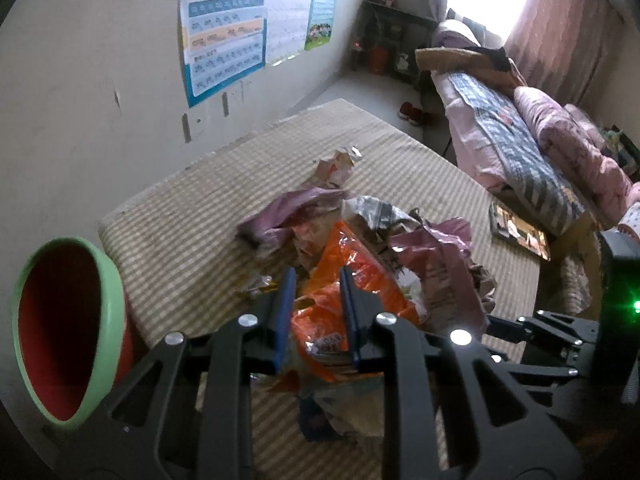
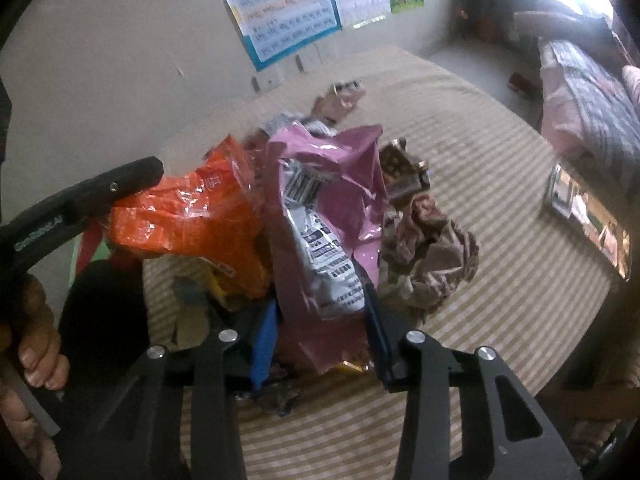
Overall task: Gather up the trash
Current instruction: 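Carry both wrappers to the green bucket and open both tools over it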
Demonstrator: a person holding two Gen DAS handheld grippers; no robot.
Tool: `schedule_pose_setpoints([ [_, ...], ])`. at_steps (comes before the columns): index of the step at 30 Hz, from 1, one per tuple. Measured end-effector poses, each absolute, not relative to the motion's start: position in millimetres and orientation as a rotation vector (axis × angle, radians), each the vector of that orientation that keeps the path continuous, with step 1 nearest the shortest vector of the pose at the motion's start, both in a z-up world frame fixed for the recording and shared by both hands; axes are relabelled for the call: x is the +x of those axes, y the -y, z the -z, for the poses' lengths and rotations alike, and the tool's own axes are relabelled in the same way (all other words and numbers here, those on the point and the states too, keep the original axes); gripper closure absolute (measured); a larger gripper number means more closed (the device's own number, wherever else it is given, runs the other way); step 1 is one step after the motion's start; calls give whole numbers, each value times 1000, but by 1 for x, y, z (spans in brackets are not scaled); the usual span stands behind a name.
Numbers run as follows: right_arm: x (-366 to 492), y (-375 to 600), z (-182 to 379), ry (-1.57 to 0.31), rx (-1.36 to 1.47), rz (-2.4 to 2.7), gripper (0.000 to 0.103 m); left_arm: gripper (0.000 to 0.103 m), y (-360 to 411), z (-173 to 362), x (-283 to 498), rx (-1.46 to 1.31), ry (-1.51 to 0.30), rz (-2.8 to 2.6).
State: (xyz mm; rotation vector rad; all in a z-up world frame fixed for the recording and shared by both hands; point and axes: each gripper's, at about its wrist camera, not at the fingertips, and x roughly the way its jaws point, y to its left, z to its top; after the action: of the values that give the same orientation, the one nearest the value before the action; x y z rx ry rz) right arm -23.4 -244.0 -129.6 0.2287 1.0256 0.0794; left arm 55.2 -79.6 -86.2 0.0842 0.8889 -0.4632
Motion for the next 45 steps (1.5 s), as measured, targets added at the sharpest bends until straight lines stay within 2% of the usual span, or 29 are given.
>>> schedule_pose_setpoints([
  [9, -30, 226, 65, -876, 185, -117, 64, 81, 32, 49, 48, 10, -794, 352],
  [17, 9, 161, 38, -865, 170, -277, 63, 81, -70, 45, 50, -49, -755, 89],
  [27, 85, 24, 77, -1042, 132, -532, 63, 81, -177, 82, 58, -101, -814, -139],
  [33, 113, -20, 94, -1094, 84, -562, 62, 81, -203, 96, 64, -125, -831, -178],
  [40, 104, -40, 95, -1089, 64, -573, 59, 80, -215, 104, 72, -128, -840, -213],
  [41, 104, -41, 96, -1087, 62, -572, 58, 77, -216, 105, 73, -125, -839, -225],
  [42, 104, -42, 97, -1085, 62, -569, 53, 69, -217, 106, 74, -127, -839, -231],
  [43, 106, -41, 97, -1083, 64, -567, 48, 65, -216, 107, 75, -131, -837, -232],
  [45, 106, -40, 96, -1073, 70, -561, 45, 53, -216, 107, 75, -134, -833, -242],
])
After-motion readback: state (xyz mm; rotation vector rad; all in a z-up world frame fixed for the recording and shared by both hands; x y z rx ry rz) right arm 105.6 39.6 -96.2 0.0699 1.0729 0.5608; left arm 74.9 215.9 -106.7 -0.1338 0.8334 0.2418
